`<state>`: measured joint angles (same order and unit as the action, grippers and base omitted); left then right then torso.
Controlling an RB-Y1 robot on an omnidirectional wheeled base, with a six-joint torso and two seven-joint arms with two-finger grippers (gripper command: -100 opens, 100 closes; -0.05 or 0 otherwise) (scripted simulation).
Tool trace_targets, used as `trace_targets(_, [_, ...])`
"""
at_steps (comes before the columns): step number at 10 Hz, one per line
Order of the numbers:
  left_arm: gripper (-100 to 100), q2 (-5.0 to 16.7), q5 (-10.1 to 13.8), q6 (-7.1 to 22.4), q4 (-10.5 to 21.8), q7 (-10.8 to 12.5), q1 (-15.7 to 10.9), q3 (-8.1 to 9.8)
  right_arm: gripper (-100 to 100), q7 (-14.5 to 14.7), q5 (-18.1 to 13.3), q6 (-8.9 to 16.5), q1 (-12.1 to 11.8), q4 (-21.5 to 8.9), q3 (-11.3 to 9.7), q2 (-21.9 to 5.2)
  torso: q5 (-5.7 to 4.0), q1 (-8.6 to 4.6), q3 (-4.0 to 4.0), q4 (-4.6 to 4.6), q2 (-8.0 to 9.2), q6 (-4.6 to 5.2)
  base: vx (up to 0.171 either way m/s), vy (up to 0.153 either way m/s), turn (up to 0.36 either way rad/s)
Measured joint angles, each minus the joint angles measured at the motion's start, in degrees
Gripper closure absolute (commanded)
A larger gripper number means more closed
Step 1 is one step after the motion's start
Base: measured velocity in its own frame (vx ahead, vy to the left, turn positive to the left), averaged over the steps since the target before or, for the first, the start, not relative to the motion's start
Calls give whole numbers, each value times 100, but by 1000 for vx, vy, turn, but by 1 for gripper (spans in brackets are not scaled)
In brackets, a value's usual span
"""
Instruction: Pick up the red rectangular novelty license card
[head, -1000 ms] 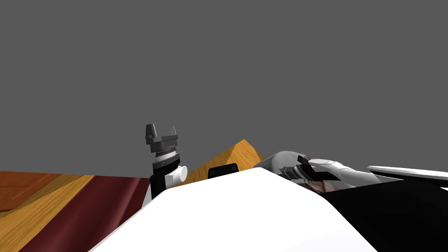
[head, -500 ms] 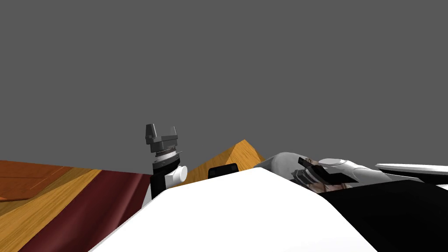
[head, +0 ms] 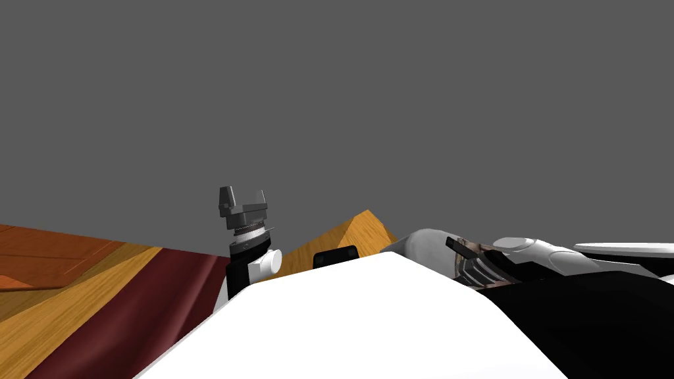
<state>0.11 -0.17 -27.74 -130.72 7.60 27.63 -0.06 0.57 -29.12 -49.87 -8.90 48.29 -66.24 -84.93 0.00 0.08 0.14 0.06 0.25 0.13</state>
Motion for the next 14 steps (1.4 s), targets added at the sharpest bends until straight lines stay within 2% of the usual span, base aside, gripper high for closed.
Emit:
trace_targets(1, [0,0,0,0,0,0,-2,-1,-100,-44,33,-41,20,-118,-16,66,0,-2,9,3,18,-7,-184,-32,439])
trace_targets(3, [0,0,0,0,0,0,-1,0,-100,-195,90,-192,117,-414,-56,245,-1,-4,28,11,48,5,-141,0,129])
trace_targets(11, [0,0,0,0,0,0,-1,0,-100,-651,332,-745,392,-1673,-195,894,0,-4,21,8,37,0,-139,1,222])
trace_targets(12, [0,0,0,1,0,0,-3,-1,-100,-773,389,-770,406,-1683,-221,931,1,0,33,13,58,-4,-151,28,158])
trace_targets(13, [0,0,0,0,1,0,-1,0,-100,-818,406,-846,458,-1869,-233,1043,1,3,31,13,50,7,-35,24,-42])
trace_targets(14, [0,0,0,0,0,0,1,1,-100,-836,409,-874,467,-1931,-240,1051,2,0,14,6,21,8,-68,23,205])
